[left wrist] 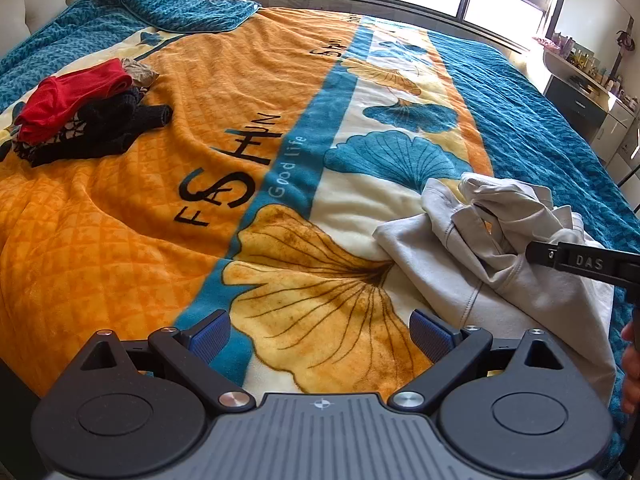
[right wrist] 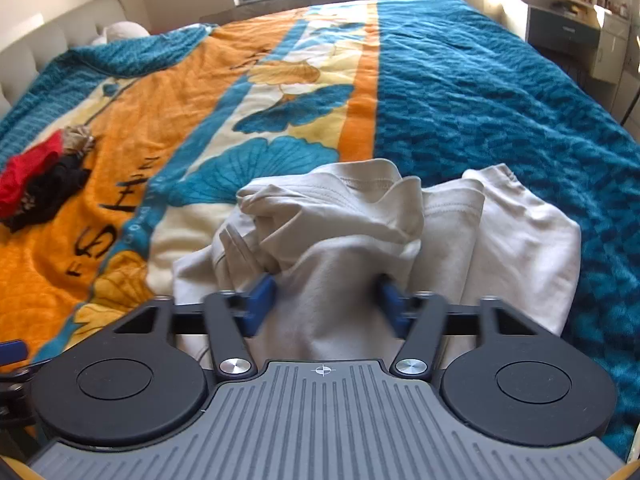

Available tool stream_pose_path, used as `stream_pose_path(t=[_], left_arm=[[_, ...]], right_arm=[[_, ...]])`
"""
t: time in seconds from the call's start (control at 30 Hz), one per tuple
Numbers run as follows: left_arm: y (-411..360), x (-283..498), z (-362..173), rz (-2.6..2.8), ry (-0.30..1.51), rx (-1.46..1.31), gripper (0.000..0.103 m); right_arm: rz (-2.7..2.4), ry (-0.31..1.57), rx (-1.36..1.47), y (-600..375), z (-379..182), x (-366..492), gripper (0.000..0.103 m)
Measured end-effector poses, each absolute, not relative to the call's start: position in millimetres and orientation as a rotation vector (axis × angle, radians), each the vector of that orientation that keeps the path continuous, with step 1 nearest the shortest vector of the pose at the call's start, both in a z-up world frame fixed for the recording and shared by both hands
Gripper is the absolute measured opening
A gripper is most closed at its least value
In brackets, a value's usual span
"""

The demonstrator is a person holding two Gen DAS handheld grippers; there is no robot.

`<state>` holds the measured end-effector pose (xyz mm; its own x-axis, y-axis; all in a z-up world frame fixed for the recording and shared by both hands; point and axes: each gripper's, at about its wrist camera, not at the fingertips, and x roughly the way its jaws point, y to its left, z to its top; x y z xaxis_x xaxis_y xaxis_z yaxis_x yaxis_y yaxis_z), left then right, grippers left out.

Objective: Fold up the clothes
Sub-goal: 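Grasp the T-shirt fabric with the right tool and lift it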

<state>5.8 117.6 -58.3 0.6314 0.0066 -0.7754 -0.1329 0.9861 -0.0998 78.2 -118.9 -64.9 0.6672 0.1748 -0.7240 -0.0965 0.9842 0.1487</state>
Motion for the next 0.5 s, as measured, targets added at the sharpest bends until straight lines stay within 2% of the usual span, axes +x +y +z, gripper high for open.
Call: stream_pose_path(t=[0.03, 0.13, 0.2, 0.27, 0.37, 0.4, 0.43, 0.5], left_arm=[[120, 5, -58, 0.081, 0.881, -0.159, 0.096], [127, 4, -54, 0.094, 0.858, -0.164, 0.096], [129, 4, -51, 0.106, 0.847, -0.170, 0.096], [130, 5, -49, 0.114, 0.837, -0.177, 0.096], [122, 9, -50, 0.097, 0.843, -0.180, 0.096], [117, 11, -52, 0.086, 0.853, -0.177, 0.096], [110, 13, -54, 0.074, 0.865, -0.173, 0.096], [95, 15, -57, 0.041, 0.889, -0.148, 0.096]], right_arm=[[0.156, 0.820, 0.107, -117, -66, 84, 0.003], [0.238, 0.678, 0.242, -132, -29, 71, 0.002], [0.308, 0.450, 0.373, -162, 18, 36, 0.002], [0.290, 0.214, 0.406, -203, 54, -5, 0.002], [0.127, 0.041, 0.346, -260, 73, -48, 0.003], [0.056, 0.093, 0.325, -280, 69, -51, 0.003], [0.019, 0.247, 0.324, -294, 58, -41, 0.004], [-0.032, 0.581, 0.294, -308, 29, -24, 0.017]])
